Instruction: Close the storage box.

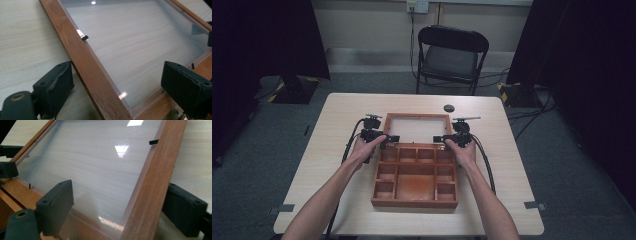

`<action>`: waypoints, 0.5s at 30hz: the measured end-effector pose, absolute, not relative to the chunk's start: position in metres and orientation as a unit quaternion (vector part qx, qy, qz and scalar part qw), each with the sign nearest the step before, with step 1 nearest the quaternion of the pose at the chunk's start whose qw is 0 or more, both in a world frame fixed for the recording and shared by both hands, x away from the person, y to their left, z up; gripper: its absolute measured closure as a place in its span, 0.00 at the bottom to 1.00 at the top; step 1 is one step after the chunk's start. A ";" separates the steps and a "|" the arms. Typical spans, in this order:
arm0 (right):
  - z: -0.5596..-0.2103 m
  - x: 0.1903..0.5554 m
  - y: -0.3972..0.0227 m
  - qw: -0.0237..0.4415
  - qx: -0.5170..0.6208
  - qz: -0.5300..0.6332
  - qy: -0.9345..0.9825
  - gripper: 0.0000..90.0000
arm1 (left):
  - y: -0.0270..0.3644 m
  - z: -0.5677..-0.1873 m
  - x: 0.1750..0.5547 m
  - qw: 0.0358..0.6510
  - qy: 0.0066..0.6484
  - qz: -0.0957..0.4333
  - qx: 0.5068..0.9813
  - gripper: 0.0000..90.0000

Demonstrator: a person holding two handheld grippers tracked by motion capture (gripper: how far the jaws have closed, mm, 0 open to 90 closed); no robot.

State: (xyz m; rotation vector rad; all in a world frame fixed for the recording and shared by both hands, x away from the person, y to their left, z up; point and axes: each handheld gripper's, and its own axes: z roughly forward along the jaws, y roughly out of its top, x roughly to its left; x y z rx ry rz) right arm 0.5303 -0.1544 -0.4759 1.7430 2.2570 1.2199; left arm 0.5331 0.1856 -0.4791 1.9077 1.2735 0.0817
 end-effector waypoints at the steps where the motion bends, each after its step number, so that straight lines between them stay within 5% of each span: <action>1: -0.476 0.530 -0.155 0.017 0.562 0.396 0.726 0.17 | 0.186 -0.480 0.534 0.413 0.506 0.026 0.757 0.11; 15: -0.470 0.527 -0.155 0.044 0.558 0.397 0.727 0.22 | 0.186 -0.472 0.532 0.415 0.503 0.041 0.757 0.20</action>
